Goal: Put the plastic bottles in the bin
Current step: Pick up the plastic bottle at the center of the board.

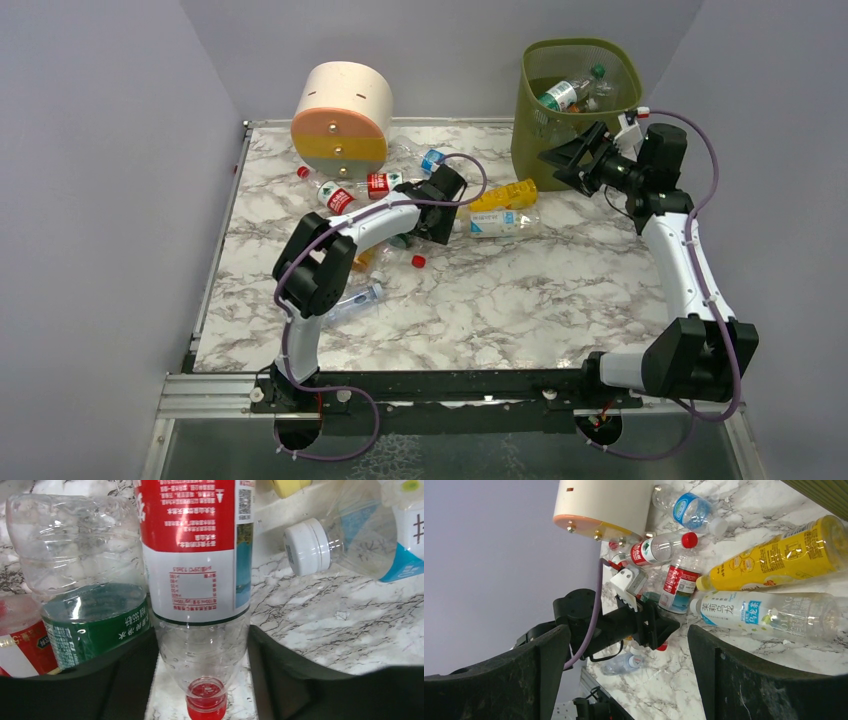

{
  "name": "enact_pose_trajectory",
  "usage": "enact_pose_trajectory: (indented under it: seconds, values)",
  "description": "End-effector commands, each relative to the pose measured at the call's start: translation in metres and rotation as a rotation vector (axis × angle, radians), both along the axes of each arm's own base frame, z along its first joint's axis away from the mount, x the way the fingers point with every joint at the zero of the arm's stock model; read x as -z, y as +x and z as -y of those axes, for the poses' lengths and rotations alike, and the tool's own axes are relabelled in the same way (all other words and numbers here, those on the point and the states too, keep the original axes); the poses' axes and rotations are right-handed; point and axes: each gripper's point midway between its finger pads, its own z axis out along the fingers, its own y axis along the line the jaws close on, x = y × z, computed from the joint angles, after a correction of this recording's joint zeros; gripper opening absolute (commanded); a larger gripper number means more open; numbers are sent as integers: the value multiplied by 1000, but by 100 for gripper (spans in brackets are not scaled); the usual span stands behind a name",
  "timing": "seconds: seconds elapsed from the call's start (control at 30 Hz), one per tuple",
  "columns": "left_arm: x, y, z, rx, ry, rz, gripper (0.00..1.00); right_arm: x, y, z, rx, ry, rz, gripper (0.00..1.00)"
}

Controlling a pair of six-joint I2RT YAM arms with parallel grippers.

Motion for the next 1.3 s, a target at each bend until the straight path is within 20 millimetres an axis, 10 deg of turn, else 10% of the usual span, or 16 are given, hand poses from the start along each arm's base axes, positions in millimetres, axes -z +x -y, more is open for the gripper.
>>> enact_pose_trajectory:
  seconds: [0.0, 0.23, 0.57, 0.87, 1.27]
  values:
    - [-7, 9, 2, 1, 5, 45, 55, 8, 3, -1, 3, -17, -2, 90]
    - [-24, 2, -1, -2, -27, 63, 46, 10, 2, -2, 4, -19, -8, 90]
    - [-100, -28, 8, 55, -240, 127, 42, 16, 6, -10, -8, -19, -54, 90]
    - [-160, -56, 35, 169, -422, 172, 42, 16, 11, -59, -96, -21, -79, 90]
    - [-179, -79, 60, 233, -484, 168, 43, 15, 5, -117, -176, -99, -95, 90]
